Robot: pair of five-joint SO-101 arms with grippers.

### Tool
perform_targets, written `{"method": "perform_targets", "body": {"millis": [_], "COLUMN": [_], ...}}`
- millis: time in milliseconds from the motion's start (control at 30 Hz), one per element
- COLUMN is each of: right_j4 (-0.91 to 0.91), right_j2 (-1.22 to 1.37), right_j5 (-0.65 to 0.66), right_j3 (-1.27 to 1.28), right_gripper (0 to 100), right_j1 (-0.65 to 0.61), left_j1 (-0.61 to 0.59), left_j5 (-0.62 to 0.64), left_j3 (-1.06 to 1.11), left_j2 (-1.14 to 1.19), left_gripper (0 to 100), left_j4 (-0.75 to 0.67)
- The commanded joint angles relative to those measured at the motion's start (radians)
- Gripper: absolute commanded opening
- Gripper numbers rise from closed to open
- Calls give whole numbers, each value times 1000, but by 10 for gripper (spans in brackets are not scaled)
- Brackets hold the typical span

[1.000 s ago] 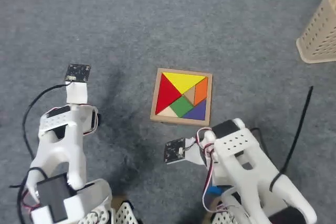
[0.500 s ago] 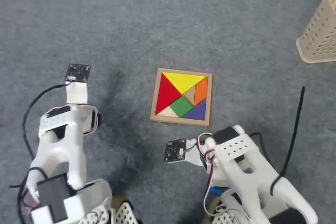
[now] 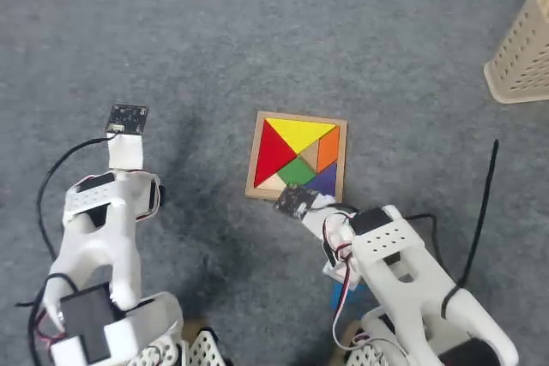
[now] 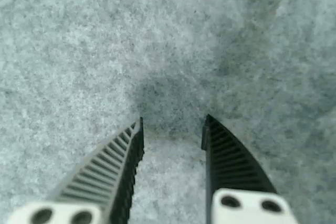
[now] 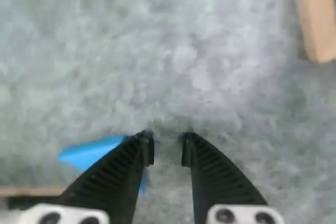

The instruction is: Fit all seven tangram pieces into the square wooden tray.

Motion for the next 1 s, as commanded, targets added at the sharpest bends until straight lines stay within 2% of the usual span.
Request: {"method": "perform_targets", "body": {"millis": [0, 100, 200, 433, 700, 967], "right_j4": [2, 162, 314, 355, 274, 59], "right_j2": [-21, -33, -58, -165, -120, 65], "right_j5": [-89, -14, 118, 376, 379, 273], "right_j3": [-138, -258, -305, -38, 9, 9], "right_gripper": [123, 125, 127, 128, 128, 128], "right_j1": [30, 50, 30, -200, -216, -90], "left_j1": [2, 2, 2, 2, 2, 2], "left_j5": [-5, -5, -5, -5, -5, -5], "left_j3": [-8, -7, -7, -8, -8, -8], "left_j2": [-49, -49, -49, -48, -48, -48], "left_gripper": [175, 175, 175, 175, 175, 175], "left_j4": [-17, -17, -17, -17, -17, -17]}}
